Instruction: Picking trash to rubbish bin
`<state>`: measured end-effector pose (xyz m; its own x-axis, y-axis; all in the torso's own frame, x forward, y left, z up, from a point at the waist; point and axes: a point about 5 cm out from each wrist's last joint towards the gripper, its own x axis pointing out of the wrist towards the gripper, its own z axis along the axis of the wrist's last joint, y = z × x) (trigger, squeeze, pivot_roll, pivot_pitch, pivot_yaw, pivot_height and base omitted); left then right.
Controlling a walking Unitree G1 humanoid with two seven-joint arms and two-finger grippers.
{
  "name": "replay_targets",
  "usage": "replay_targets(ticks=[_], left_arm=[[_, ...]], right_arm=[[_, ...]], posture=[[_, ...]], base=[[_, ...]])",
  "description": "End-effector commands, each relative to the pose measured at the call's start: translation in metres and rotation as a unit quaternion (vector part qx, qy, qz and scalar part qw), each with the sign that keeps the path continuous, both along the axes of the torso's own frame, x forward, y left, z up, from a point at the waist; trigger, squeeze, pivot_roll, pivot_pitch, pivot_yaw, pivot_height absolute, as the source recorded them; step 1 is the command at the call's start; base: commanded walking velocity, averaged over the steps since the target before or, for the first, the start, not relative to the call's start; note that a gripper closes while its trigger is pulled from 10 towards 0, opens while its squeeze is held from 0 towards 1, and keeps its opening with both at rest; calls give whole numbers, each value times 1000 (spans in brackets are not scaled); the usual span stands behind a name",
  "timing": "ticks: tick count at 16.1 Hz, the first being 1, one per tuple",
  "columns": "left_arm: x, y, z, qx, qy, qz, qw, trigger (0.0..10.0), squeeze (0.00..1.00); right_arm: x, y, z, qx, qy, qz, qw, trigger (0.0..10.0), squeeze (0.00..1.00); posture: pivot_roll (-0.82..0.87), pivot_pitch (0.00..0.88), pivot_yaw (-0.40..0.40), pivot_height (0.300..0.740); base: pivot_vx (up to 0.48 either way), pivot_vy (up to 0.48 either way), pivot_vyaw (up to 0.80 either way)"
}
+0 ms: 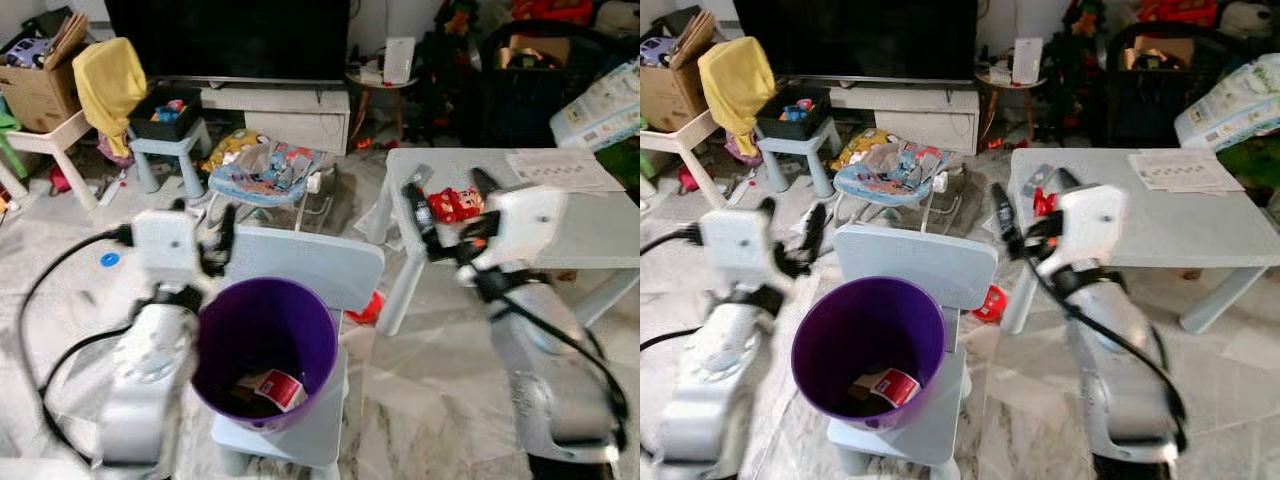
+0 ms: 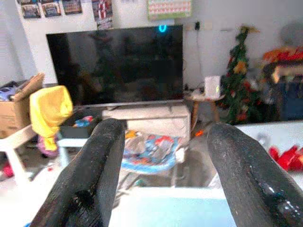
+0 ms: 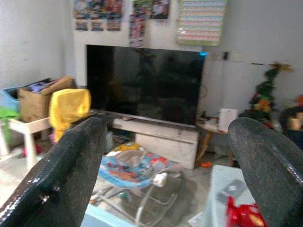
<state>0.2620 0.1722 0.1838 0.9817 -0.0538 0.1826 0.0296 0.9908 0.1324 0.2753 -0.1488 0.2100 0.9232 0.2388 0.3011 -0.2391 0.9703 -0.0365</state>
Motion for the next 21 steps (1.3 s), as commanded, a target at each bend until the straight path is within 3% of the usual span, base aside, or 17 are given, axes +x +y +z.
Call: replay_targets(ticks=[1,3,6,7,8,11,15,21], left_arm=[[-5,7,1,25,-4,0,1000,10000,0],[-12,16,-7,51,23,6,998,10000,0],[-12,5,-17,75,35,3,997,10000,0],[-5,-5,-16,37,38,7,999,10000,0],[-1,-11,-14,26,33,3,999,10000,0],[12,-12,-5,-54,18,40,998,10000,0],[14,-18,-4,-40,18,20,999,10000,0],[16,-16,-6,-56,26,21,998,10000,0]], right_arm=[[-4,-7,3,0,5,-12,1000,10000,0],[-10,-9,0,-3,18,-14,1000,10000,0],[-11,-4,-4,-9,30,-15,999,10000,0],[-8,-1,-4,-5,31,-14,999,10000,0],[-7,0,-4,0,33,-13,999,10000,0],[-1,6,-3,3,37,0,999,10000,0],[6,12,-2,3,36,17,999,10000,0],[5,11,-5,9,41,10,999,10000,0]], posture=[[-7,25,-54,740],[-11,18,-50,740],[-20,18,-36,740],[-19,16,-39,740],[-18,17,-40,740],[-11,17,-61,740],[-10,22,-58,740],[-22,28,-47,740]], base=[[0,0,0],[0,0,0],[0,0,0],[0,0,0],[0,0,0],[0,0,0],[0,0,0],[0,41,0]])
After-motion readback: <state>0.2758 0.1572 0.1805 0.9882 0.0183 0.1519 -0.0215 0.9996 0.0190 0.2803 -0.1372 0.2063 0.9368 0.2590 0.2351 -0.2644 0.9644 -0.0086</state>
